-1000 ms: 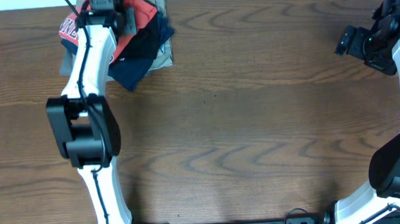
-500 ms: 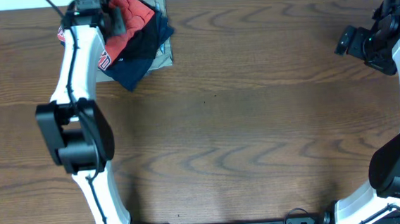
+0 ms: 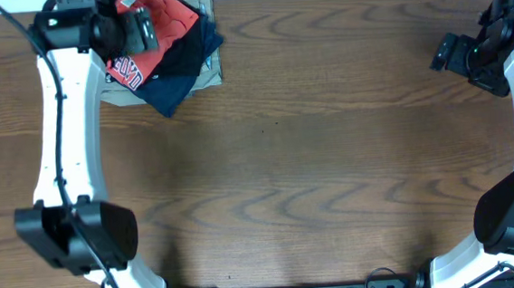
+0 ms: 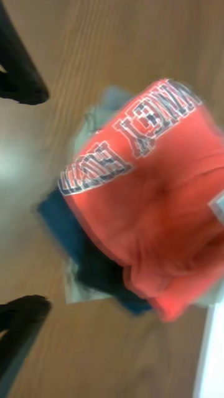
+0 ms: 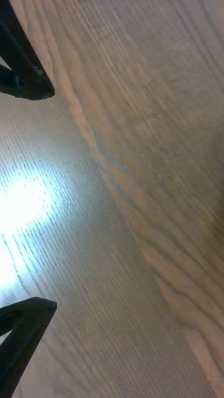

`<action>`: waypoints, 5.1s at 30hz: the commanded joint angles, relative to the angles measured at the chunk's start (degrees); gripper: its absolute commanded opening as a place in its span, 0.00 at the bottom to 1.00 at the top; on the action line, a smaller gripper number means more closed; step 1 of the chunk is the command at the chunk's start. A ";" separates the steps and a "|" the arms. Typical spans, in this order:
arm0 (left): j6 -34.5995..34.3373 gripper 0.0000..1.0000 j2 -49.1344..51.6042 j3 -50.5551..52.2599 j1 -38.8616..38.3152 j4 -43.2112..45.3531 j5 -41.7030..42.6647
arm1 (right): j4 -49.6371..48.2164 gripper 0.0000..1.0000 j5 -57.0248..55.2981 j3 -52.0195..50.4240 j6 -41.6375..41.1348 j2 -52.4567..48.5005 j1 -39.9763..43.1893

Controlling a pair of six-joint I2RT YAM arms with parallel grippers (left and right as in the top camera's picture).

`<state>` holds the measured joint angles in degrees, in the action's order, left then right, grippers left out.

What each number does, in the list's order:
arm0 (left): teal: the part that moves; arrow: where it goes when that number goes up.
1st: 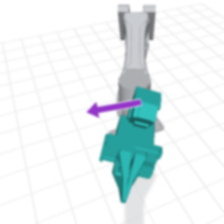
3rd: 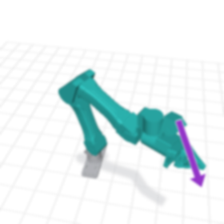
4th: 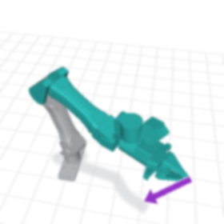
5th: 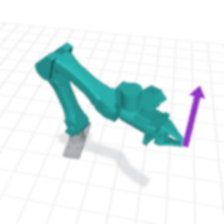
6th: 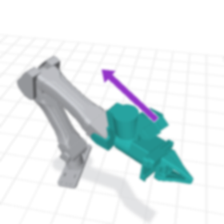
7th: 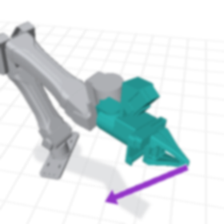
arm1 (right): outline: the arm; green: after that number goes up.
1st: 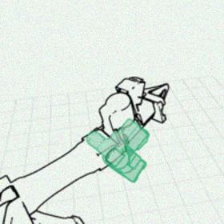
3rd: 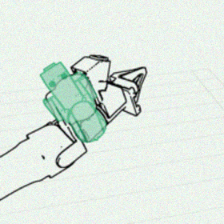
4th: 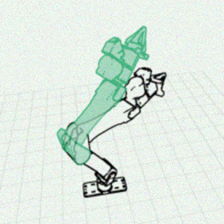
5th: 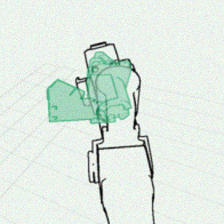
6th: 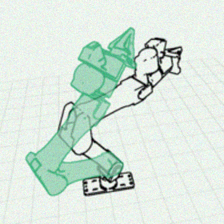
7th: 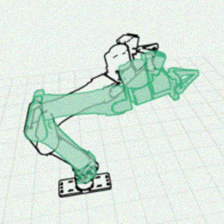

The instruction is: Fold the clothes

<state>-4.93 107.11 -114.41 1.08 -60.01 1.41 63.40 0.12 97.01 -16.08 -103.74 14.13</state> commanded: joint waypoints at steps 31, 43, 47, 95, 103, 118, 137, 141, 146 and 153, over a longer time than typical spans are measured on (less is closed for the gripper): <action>-9.38 0.98 -56.87 43.21 -5.77 -25.24 10.01 | 0.07 0.99 -0.55 0.20 0.26 -0.13 0.07; -10.62 0.98 -60.24 46.69 -5.77 -27.87 9.97 | 0.07 0.99 -0.55 0.20 0.26 -0.13 0.07; -12.79 0.98 -60.24 46.71 -5.77 -26.56 10.01 | 0.07 0.99 -0.55 0.20 0.26 -0.13 0.07; 10.80 0.98 -107.01 110.22 1.77 54.42 9.53 | 0.07 0.99 -0.55 0.20 0.26 -0.13 0.07; 11.54 0.98 -107.03 114.18 1.92 61.96 9.53 | 0.07 0.99 -0.55 0.20 0.26 -0.13 0.07; 12.00 0.98 -107.03 114.18 4.87 57.05 9.53 | 0.07 0.99 -0.55 0.20 0.26 -0.13 0.07; 12.00 0.98 -106.88 114.18 4.85 57.07 9.53 | 0.09 0.99 -0.55 0.20 0.26 -0.13 0.07; 12.00 0.98 -106.88 114.18 4.85 57.05 9.53 | 0.07 0.99 -0.55 0.20 0.26 -0.13 0.07; 12.00 0.98 -106.88 114.18 4.85 57.05 9.53 | 0.07 0.99 -0.55 0.20 0.26 -0.13 0.07; 12.00 0.98 -106.88 114.18 4.85 57.05 9.53 | 0.07 0.99 -0.55 0.20 0.26 -0.13 0.07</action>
<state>6.28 0.58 -0.80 5.58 -0.36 10.31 63.42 0.12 97.01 -16.08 -103.74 14.13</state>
